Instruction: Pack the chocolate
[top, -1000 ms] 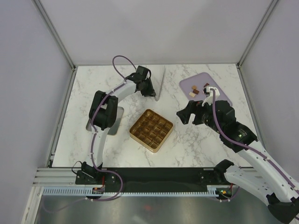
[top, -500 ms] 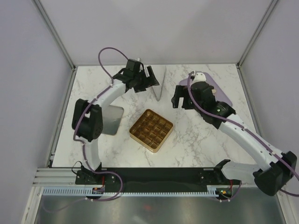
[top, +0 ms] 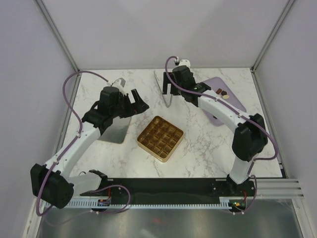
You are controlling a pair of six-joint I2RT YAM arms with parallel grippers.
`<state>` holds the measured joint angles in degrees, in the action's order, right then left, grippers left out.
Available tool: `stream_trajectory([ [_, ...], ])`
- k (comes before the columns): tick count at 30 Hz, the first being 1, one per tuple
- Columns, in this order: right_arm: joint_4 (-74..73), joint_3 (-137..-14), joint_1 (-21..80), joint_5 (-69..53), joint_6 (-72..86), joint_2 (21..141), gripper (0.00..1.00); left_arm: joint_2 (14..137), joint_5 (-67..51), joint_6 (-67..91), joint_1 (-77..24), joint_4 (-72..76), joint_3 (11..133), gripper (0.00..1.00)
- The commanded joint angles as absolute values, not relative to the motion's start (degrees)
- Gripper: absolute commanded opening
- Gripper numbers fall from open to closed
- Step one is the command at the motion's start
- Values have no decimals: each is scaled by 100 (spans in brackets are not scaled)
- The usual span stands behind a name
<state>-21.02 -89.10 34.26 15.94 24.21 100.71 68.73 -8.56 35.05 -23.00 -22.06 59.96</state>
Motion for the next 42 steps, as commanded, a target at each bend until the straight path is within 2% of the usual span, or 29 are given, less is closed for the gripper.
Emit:
stream_trajectory([
  [1,-1969,-9552,3419,1555,2584,10921,98,5944,-1178,3059,-2320,-2232,5556,100],
  [6,-1740,-9905,3419,1722,2558,11750,98,4959,-1082,2725,-2329,-2311,4914,100],
  [11,-1723,-10204,3419,1950,2391,12383,98,4667,-1441,2506,-2329,-2741,4869,100],
  [16,-1468,-10405,3410,1916,2189,12787,98,4325,-1178,2171,-2320,-3067,4703,100],
  [23,-1380,-10722,3279,2171,2118,13280,98,4122,-1108,2127,-2329,-3120,4658,100],
  [35,-940,-11013,3103,1740,2057,13834,98,4087,-1020,2136,-2329,-3138,4649,100],
  [42,-1010,-11609,3024,1793,1995,14378,97,4104,-914,2136,-2329,-3146,4641,100],
])
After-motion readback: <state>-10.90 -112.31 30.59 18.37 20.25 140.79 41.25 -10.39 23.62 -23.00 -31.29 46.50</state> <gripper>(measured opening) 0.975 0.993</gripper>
